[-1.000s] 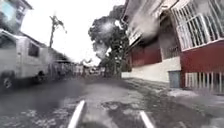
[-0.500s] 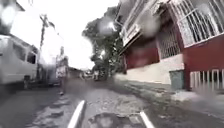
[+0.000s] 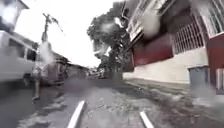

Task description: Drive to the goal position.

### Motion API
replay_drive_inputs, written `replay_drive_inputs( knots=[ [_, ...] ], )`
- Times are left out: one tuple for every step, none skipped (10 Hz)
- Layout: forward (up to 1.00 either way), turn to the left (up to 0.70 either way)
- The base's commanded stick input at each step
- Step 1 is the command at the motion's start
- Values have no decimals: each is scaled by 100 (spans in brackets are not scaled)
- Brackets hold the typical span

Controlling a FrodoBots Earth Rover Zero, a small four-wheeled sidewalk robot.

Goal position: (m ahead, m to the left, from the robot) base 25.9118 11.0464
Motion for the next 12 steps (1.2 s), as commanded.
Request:
replay_drive_inputs(
  knots=[
    [100, 23],
    [100, 7],
    [100, 7],
    [100, 1],
    [100, 0],
    [100, 0],
    [100, 2],
    [100, 3],
    [100, -2],
    [100, -40],
    [100, -40],
    [100, -39]
  ],
)
